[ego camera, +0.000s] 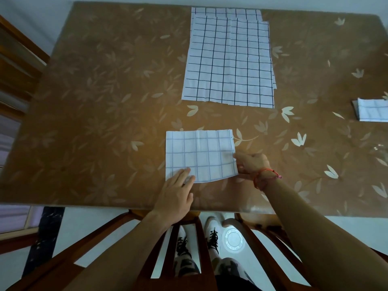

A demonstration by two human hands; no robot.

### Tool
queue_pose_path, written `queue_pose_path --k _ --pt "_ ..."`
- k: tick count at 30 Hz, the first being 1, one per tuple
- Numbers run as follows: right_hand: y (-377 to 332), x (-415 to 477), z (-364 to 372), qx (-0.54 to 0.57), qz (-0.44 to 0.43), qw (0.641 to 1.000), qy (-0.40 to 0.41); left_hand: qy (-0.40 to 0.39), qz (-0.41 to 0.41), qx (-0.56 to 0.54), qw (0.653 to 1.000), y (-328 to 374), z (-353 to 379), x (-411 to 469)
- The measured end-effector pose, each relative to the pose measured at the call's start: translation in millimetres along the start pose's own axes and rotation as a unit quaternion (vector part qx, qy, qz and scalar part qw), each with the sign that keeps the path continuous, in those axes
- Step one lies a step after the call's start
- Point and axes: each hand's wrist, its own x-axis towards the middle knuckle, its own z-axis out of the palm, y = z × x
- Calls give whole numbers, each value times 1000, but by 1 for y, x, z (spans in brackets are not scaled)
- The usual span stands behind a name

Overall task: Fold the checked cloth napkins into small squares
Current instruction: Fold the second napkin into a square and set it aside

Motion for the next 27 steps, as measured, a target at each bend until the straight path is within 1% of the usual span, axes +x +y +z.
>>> queue_pose_path --k 2,4,5,8,10,13,16,18,20,23,27 --pt "-21 -24 13 -28 -48 998 26 1 1 -3 1000 -1 0 0" --pt "-38 -45 20 -64 -49 996 41 1 1 -7 1000 -2 0 0" --pt "-40 -44 22 -60 -54 996 33 0 1 -8 1000 -3 0 0" --pt "-39 -38 24 -109 -45 992 31 -4 0 -9 1000 -3 -1 1" --pt "-39 -42 26 -131 -57 989 34 5 0 -9 1000 -2 -1 1" --pt "-34 -43 24 -122 -68 990 26 21 -9 2 1000 2 -2 3" --pt "-25 -53 22 -83 -61 994 22 36 -11 33 999 10 -3 8" --pt "-18 -58 22 -37 -56 998 20 53 -11 46 997 18 -3 12" --pt "-10 -64 24 -8 -39 999 3 62 -19 49 997 28 -1 15" --pt "-3 -77 28 8 -16 998 -63 57 -41 61 996 41 4 19" --pt "0 -88 27 0 -31 992 -126 29 -63 63 996 47 5 22"
